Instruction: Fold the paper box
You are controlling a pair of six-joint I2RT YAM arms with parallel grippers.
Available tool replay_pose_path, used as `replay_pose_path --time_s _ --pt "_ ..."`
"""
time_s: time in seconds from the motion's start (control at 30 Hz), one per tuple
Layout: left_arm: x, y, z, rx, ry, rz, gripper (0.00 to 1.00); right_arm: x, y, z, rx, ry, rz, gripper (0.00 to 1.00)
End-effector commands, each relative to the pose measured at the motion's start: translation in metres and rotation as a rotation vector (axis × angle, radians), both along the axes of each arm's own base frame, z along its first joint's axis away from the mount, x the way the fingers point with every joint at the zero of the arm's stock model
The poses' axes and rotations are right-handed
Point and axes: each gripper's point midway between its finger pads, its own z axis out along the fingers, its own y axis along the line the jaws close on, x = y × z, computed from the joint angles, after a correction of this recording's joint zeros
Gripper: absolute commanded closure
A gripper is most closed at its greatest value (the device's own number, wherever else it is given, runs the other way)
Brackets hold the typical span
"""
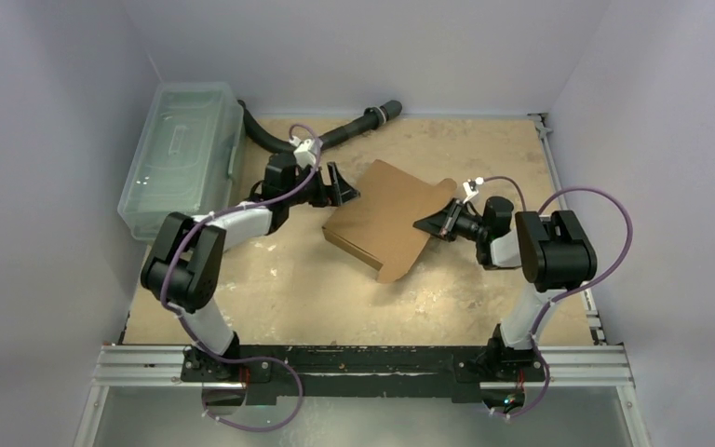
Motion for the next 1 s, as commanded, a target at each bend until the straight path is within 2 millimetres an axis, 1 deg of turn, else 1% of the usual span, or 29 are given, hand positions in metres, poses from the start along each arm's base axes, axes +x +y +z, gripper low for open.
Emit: replay_pose_path --time_s 0.0,0.13,0.2,0.27,0.33,0.4,0.5,0.53,0.63,0.77,0.97 --pt "0.002 0.013 0.027 -0.027 -0.045 0.043 0.14 0.010 -0.023 -0.039 -0.148 0.054 -0.044 0.93" --pt "-0.008 0.020 0.012 -0.035 -0.002 0.046 0.12 0.011 -0.027 -0.035 -0.136 0.045 -0.046 0.76" --pt "-0.013 0.023 0.001 -0.025 0.023 0.051 0.12 0.011 -0.028 -0.034 -0.137 0.044 -0.051 0.70" --pt "-0.016 0.022 -0.006 -0.027 0.042 0.044 0.12 0.011 -0.030 -0.036 -0.139 0.052 -0.057 0.64" --pt "-0.015 0.019 -0.011 -0.039 0.058 0.033 0.12 0.010 -0.031 -0.037 -0.139 0.059 -0.056 0.62" --pt "-0.012 0.016 -0.017 -0.044 0.072 0.019 0.12 0.010 -0.032 -0.039 -0.138 0.066 -0.057 0.64" --pt "-0.005 0.010 -0.025 -0.054 0.087 -0.002 0.12 0.009 -0.032 -0.041 -0.132 0.069 -0.050 0.79" --pt "-0.003 0.007 -0.028 -0.058 0.095 -0.010 0.11 0.009 -0.033 -0.042 -0.129 0.069 -0.048 0.86" --pt "0.000 0.000 -0.030 -0.087 0.100 -0.042 0.07 0.007 -0.035 -0.042 -0.114 0.072 -0.044 0.96" --pt "0.000 -0.006 -0.030 -0.119 0.105 -0.073 0.03 0.005 -0.037 -0.043 -0.096 0.079 -0.041 0.98" --pt "-0.004 -0.012 -0.028 -0.163 0.123 -0.111 0.02 0.002 -0.039 -0.051 -0.118 0.134 -0.037 0.99"
